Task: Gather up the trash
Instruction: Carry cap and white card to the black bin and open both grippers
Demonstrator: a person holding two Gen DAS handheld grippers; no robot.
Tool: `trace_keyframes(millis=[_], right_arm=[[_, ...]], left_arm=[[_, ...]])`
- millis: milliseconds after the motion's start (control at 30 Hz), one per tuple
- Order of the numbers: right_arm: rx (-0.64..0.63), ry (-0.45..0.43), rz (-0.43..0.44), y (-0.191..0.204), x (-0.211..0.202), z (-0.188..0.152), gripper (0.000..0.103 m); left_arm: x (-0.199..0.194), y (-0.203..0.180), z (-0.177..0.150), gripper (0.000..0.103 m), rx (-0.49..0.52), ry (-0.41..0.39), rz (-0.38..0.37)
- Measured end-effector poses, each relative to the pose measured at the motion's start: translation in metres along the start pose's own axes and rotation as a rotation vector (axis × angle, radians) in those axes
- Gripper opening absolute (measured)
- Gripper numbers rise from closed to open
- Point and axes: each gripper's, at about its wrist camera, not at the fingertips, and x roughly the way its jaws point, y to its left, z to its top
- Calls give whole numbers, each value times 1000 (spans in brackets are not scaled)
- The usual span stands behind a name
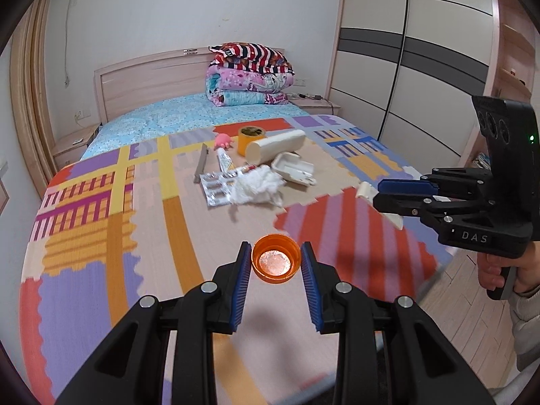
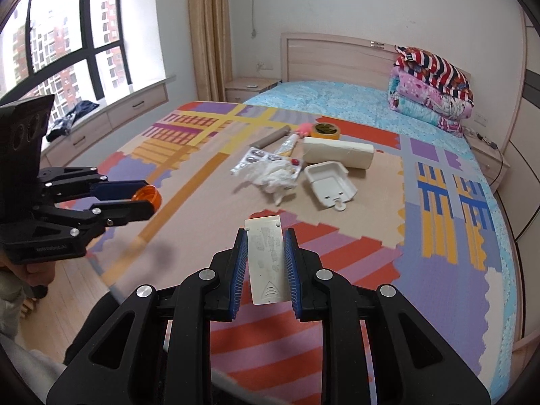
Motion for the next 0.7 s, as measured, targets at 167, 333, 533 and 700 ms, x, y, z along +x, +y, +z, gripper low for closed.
trace_keyframes(millis=[167, 333, 533, 700], right_arm=[[-6, -18, 39, 28, -22, -16, 23], [-8, -20, 77, 52, -36, -38, 23], [13, 27, 119, 72, -35, -70, 23], [16, 101, 131, 83, -22, -101, 23]], left_arm=[[-21, -18, -23, 29, -1, -4, -28], [-32, -30, -50, 29, -10, 18, -59], [-33, -44, -83, 29, -8, 69, -93], [-21, -55, -113, 29, 14, 144, -125]])
